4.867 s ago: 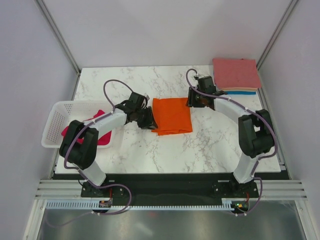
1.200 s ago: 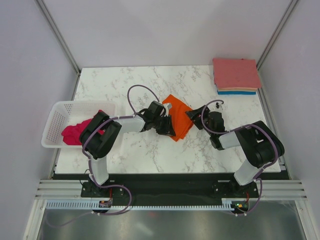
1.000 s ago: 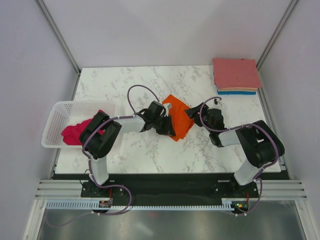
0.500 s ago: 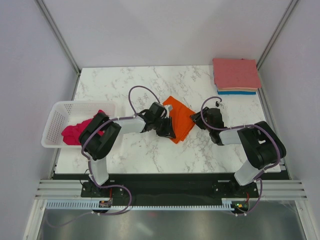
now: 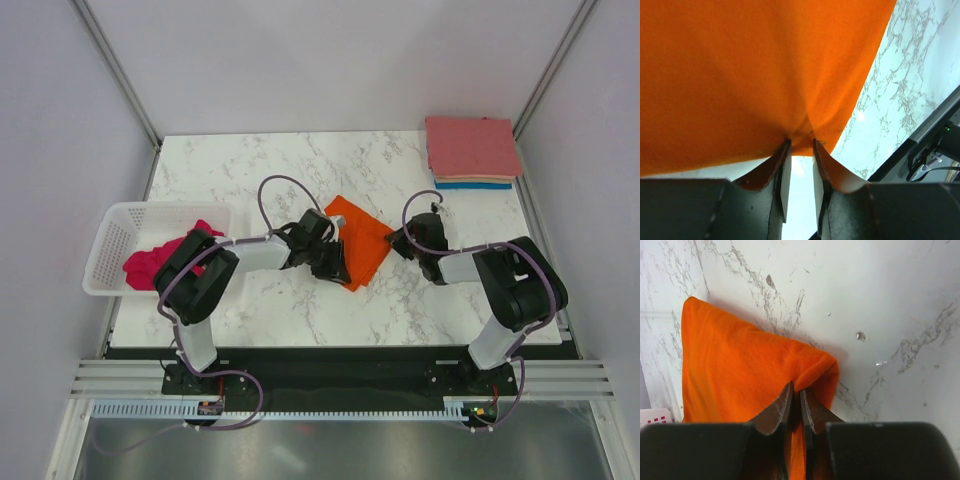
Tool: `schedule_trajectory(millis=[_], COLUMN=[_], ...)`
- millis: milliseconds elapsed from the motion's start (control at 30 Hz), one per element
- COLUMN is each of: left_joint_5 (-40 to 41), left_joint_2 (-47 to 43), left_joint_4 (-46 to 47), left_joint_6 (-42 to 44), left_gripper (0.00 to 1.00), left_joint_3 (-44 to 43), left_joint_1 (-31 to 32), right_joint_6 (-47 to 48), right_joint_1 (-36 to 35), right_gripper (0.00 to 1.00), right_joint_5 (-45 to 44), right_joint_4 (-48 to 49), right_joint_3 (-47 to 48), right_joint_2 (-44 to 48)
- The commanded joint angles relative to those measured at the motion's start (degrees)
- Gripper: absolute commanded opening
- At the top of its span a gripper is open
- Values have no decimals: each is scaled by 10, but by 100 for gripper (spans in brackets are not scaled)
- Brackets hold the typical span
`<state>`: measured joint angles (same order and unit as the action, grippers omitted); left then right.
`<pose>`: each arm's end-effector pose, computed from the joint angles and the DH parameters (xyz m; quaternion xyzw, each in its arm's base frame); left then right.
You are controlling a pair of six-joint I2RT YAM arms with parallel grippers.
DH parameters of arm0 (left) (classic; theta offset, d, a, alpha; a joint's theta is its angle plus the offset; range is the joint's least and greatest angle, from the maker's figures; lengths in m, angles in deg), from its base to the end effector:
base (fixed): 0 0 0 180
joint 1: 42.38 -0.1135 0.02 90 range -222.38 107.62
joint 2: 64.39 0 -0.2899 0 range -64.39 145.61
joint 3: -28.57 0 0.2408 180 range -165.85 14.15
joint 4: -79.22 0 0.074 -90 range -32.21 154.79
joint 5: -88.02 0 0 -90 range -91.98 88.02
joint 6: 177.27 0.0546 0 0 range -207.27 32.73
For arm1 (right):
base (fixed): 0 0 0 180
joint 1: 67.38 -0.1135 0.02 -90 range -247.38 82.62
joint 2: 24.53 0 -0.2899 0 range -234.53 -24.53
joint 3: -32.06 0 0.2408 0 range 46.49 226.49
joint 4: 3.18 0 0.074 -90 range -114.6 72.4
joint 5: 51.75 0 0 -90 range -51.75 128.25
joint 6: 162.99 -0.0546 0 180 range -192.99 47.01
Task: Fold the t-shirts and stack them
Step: Fold the tshirt
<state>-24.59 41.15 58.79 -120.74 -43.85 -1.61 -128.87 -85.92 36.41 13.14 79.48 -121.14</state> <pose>0.2690 -0.2596 0.1612 0.1205 0.9256 -0.3335 0.1322 0.3027 0.0997 0.1494 0.2884 0.8295 0.2779 0.3893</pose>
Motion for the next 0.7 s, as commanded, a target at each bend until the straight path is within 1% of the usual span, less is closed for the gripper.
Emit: schedule_trajectory(millis=[0, 33, 67, 100, 200, 233, 267, 367, 533, 567, 600, 667], left_joint_5=[-11, -16, -18, -21, -21, -23, -24, -36, -41, -41, -40, -44], left_joint_2=[-28, -34, -39, -49, -61, -63, -63, -50, -24, -15, -10, -1], left_joint_4=[-44, -49, -54, -59, -67, -66, -60, -43, -9, -4, -2, 5], left_joint_6=[-12, -14, -14, -13, -12, -13, -13, -14, -17, -18, -18, -19], left_gripper=[32, 33, 33, 33, 34, 34, 34, 34, 33, 33, 33, 33], left_joint_3=[8, 3, -4, -16, -26, -26, -26, -20, -21, -22, -26, -28], left_joint_1=[9, 9, 9, 8, 9, 9, 9, 10, 17, 19, 21, 24], right_joint_6=[10, 13, 21, 23, 46, 52, 57, 69, 70, 69, 68, 68], right_joint_1=[8, 8, 10, 11, 13, 12, 12, 13, 12, 12, 11, 11], right_gripper=[17, 21, 24, 31, 42, 43, 43, 43, 41, 39, 33, 28], right_joint_5=[17, 18, 17, 33, 31, 28, 26, 22, 30, 39, 44, 59], right_joint_4=[2, -8, -40, -64, -148, -167, -209, -287, -341, -346, -345, -330], right_joint_3=[25, 36, 43, 51, 79, 89, 95, 112, 124, 128, 131, 139], right_joint_2=[-9, -7, 4, 11, 47, 56, 71, 93, 112, 112, 111, 105])
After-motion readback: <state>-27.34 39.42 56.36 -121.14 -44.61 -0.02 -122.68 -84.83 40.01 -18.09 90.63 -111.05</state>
